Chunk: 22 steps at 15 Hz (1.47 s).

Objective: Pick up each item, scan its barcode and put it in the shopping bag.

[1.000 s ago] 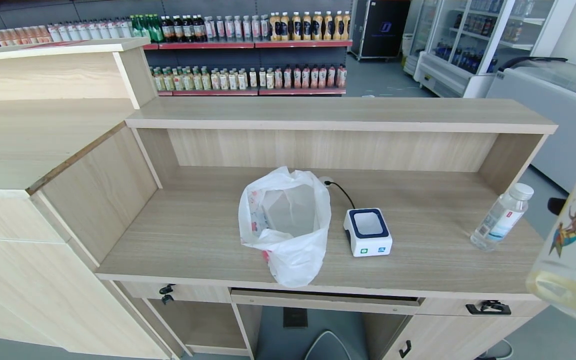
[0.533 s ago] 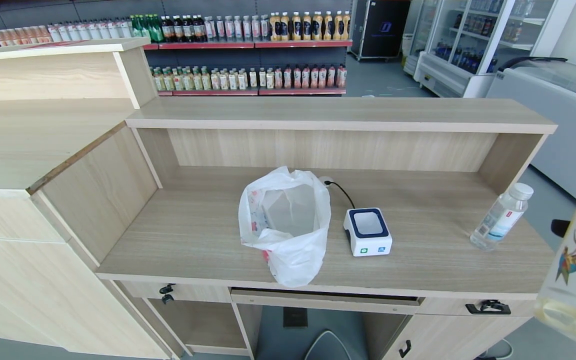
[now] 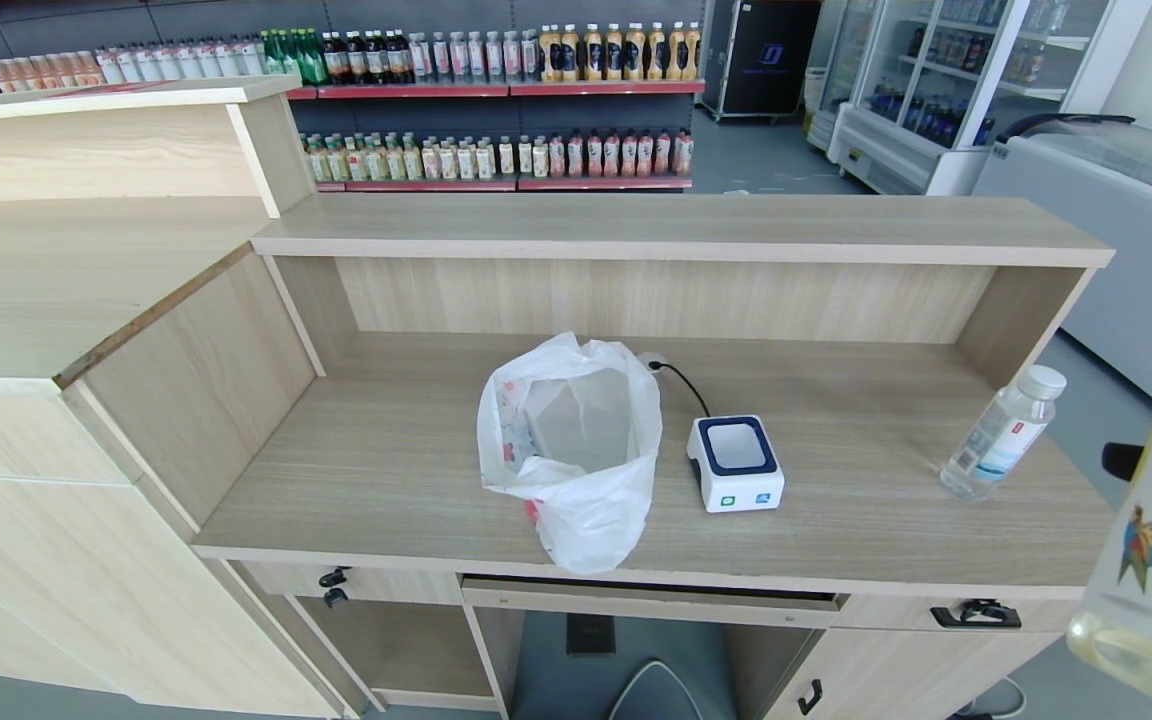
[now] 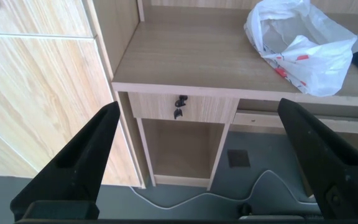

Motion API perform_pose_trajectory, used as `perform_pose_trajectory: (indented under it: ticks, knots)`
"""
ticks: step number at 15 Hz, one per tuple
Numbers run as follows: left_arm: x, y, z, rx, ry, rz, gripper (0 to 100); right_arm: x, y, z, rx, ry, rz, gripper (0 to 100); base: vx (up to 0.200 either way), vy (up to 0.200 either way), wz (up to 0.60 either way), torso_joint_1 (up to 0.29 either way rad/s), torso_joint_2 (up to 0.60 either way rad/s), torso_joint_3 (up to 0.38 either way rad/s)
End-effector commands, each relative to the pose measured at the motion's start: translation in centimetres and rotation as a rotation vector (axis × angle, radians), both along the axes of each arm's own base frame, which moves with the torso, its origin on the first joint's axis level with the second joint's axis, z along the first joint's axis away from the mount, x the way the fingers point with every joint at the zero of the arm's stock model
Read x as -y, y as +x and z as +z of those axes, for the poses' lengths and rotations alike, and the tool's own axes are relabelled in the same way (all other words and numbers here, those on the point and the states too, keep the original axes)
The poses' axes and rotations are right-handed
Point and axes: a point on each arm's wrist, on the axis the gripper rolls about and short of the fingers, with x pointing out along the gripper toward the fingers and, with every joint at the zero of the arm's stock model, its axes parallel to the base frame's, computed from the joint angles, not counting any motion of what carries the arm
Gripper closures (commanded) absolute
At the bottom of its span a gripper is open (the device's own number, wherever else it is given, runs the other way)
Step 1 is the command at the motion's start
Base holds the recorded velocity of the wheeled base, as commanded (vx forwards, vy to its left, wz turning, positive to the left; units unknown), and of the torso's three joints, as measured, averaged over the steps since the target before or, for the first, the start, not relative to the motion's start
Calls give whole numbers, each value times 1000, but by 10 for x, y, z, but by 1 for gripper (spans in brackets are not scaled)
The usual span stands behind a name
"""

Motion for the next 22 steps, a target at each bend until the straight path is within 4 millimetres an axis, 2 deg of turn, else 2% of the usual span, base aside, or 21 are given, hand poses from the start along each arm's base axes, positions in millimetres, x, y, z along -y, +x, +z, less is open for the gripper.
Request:
perform_pose_trajectory:
  ticks: [1,18,20,22]
  knots:
    - [0,0,0,0,0,0,0,-1,1,0,-2,-1,8,100,0,0,0,0,0,0]
    - [0,0,0,0,0,0,0,-4,4,0,10,-11,25,100,0,0,0,0,0,0]
    - [0,0,0,0,0,0,0,-1,16,-4,58,-54,-49,100,0,0,0,0,0,0]
    - [0,0,0,0,0,0,0,5,49,-20,138,-202,-299,100,0,0,0,0,0,0]
